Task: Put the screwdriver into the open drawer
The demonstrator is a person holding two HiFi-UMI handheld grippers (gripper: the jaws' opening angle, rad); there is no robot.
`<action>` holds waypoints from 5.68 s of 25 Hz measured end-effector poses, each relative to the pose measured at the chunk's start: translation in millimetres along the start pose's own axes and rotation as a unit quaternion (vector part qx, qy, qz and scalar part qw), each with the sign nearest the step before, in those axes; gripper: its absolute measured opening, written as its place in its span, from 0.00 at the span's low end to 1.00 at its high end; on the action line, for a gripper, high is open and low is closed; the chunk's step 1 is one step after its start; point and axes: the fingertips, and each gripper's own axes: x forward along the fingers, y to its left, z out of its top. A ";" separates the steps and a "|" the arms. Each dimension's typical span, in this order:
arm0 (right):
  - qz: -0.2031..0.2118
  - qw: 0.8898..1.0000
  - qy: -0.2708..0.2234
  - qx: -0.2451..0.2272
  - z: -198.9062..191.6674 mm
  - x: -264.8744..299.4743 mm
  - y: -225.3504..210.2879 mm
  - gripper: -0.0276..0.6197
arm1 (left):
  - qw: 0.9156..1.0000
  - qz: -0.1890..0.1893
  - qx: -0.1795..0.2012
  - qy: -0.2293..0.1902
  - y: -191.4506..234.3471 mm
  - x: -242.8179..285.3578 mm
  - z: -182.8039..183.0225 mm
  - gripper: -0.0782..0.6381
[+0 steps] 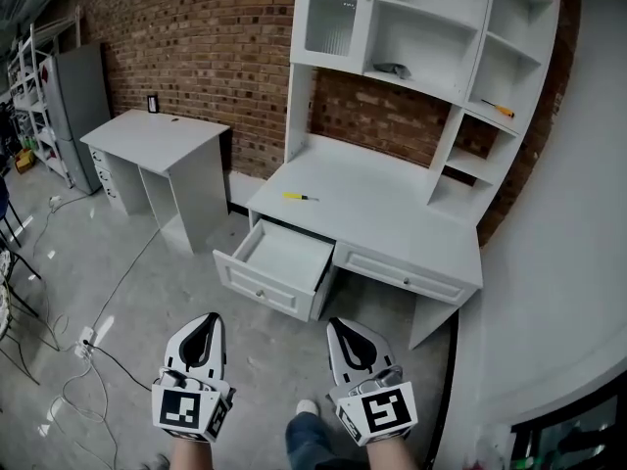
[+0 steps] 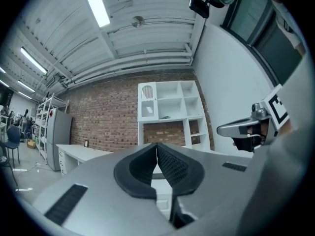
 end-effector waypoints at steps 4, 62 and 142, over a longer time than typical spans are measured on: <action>0.015 1.000 -0.009 -0.004 -4.9 59.7 -44.5 0.06 | 1.000 0.013 -0.001 -0.004 10.7 69.5 -4.0 0.13; 0.249 0.812 0.480 -0.220 -382.6 622.6 -251.0 0.21 | 0.982 -0.032 -0.060 0.174 267.7 489.0 -227.0 0.13; 0.172 0.848 0.496 -0.074 -464.8 456.0 -72.5 0.20 | 0.978 0.036 -0.072 0.193 255.9 354.2 -237.9 0.13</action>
